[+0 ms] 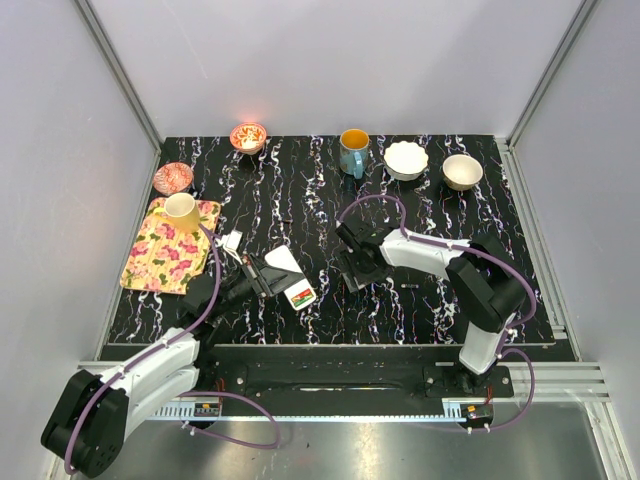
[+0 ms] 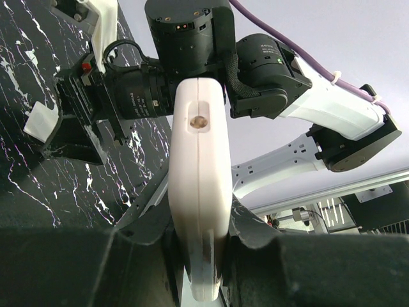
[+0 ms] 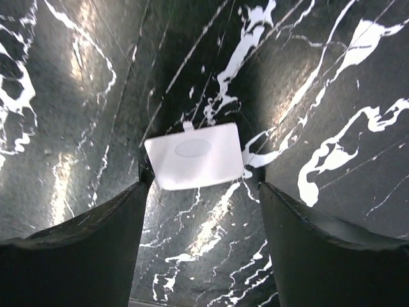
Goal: Load the batteries into the remote control
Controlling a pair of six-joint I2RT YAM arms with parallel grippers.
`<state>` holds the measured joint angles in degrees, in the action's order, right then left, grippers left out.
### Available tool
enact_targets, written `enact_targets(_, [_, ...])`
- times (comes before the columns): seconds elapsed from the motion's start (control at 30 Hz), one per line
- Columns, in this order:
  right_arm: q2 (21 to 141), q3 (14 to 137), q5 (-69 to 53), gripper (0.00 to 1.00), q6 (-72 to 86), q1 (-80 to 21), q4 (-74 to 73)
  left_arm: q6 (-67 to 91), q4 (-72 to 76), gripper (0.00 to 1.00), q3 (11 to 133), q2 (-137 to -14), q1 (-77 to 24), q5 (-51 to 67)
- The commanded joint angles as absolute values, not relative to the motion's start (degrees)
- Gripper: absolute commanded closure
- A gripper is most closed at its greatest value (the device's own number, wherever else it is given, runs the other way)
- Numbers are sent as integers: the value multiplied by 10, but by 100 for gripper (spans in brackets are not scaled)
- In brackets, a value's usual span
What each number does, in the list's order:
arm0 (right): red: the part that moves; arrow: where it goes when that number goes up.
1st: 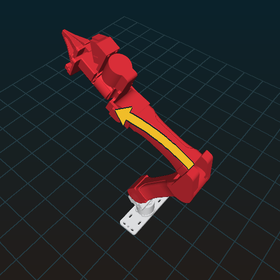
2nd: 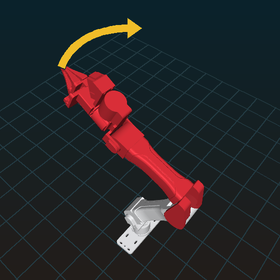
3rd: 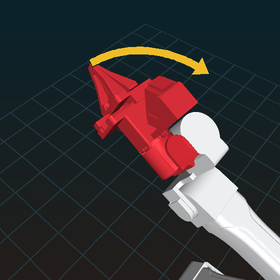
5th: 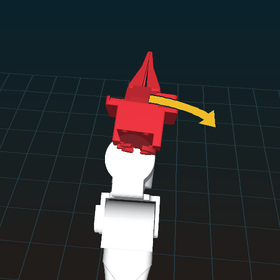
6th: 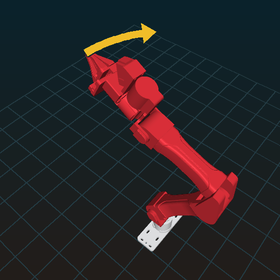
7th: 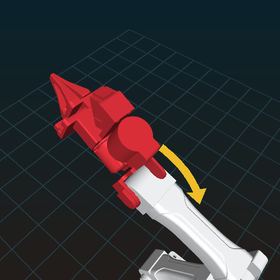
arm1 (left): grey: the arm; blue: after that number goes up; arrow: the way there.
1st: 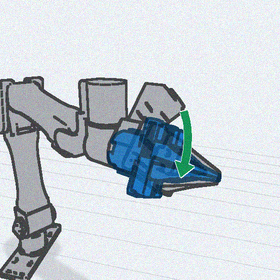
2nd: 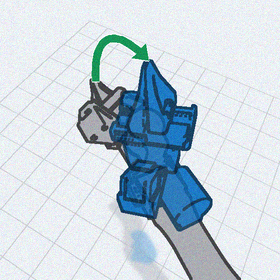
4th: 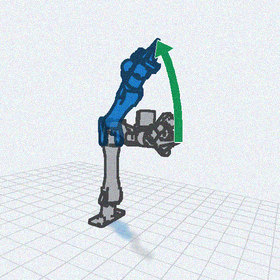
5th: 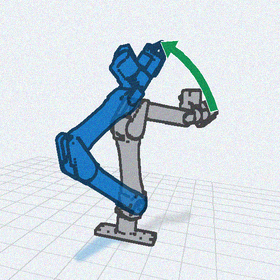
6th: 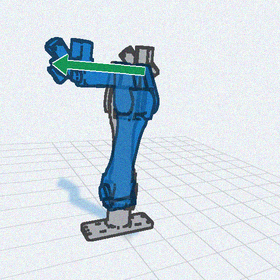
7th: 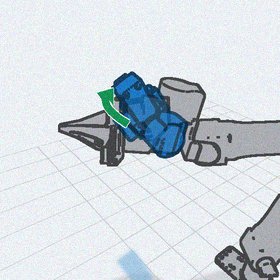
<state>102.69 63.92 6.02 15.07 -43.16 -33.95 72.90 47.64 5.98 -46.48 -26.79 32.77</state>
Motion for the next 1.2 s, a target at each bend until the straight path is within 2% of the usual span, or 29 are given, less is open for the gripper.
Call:
enact_targets(0.0, [1017, 651, 62, 25, 113, -440, -413, 730, 520, 100, 57, -463, -265, 329])
enact_targets(0.2, [1027, 649, 58, 27, 110, -441, -402, 738, 537, 100, 54, -472, -265, 330])
enact_targets(0.4, [1029, 657, 58, 22, 103, -440, -387, 740, 539, 100, 48, -471, -265, 327])
enact_targets(1.17, [1062, 676, 18, 27, 79, -434, -346, 742, 548, 100, 41, -476, -265, 325])
